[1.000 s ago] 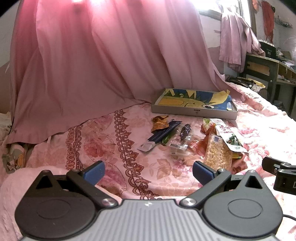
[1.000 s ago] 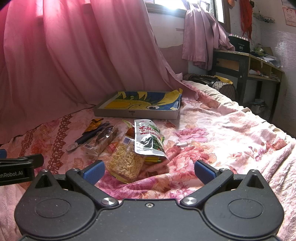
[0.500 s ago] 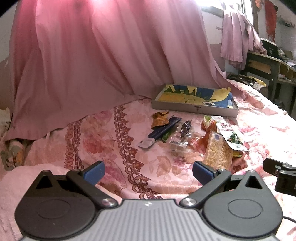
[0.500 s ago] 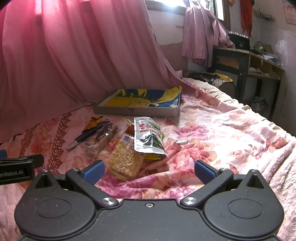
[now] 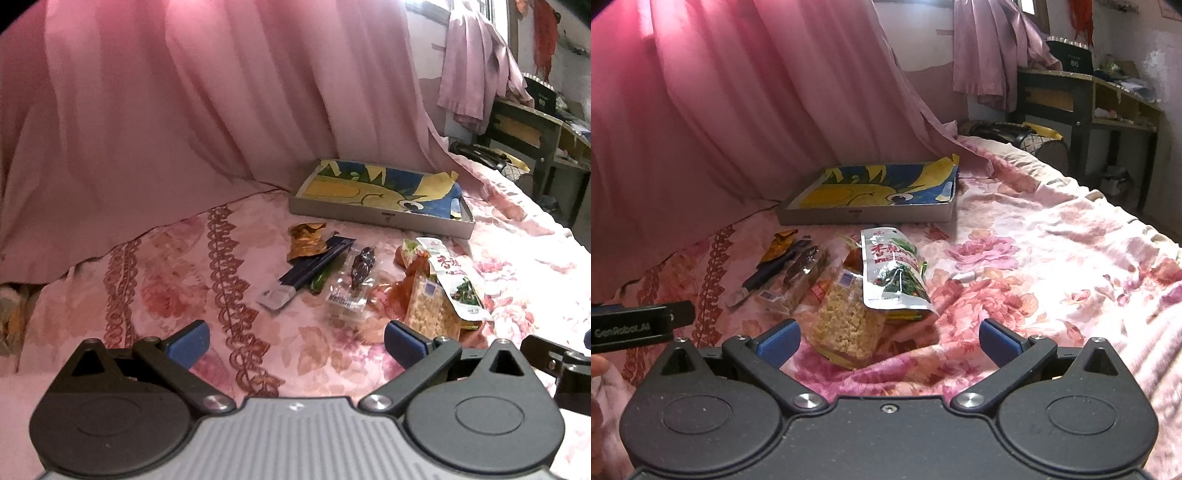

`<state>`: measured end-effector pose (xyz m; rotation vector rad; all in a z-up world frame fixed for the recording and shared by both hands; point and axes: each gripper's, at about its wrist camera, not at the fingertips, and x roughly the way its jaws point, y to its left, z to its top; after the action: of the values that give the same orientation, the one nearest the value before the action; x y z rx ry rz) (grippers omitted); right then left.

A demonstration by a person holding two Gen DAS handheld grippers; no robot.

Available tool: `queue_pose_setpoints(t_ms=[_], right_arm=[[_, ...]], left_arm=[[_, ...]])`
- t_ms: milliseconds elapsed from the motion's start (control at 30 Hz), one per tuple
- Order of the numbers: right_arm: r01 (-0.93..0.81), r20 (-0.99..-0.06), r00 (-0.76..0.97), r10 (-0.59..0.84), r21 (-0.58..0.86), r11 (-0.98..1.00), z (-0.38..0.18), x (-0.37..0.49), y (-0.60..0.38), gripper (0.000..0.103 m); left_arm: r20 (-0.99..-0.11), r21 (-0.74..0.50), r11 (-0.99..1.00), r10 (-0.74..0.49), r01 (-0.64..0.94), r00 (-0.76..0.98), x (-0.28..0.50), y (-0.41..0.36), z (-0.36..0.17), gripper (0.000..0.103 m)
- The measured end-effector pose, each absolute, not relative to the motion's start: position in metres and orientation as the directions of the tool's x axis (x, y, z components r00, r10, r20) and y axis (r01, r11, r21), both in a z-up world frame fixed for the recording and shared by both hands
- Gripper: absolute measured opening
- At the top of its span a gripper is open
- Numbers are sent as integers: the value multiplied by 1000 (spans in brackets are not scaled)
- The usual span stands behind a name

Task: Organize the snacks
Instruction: 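Close the left tool on the dark dried-fish packet while the right tool grasps the green seaweed pouch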

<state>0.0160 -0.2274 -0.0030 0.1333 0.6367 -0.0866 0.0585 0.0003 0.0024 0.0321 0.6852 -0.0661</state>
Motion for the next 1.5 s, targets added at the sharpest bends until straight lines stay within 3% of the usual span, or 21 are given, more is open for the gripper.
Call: queue_pose_setpoints(t_ms=[433, 967, 1300, 1500], right_arm=[[25, -665, 747, 20, 58, 998, -1, 82, -248, 103], [-16, -756, 644, 117, 139, 990, -23, 163, -289, 103], [-37, -774, 562, 292, 329, 944, -51, 200, -304, 102], [-60, -776, 555, 299, 321, 945, -59, 220, -300, 102]], left_arm=[[-727, -22, 989, -115, 144, 677, 140, 9, -9, 103], [-756, 1, 969, -160, 245, 635, 189, -11, -34, 103], [-747, -111, 916, -332, 385, 576, 210, -16, -43, 103], [-739, -159, 888, -397, 431, 545, 234, -18, -54, 98]])
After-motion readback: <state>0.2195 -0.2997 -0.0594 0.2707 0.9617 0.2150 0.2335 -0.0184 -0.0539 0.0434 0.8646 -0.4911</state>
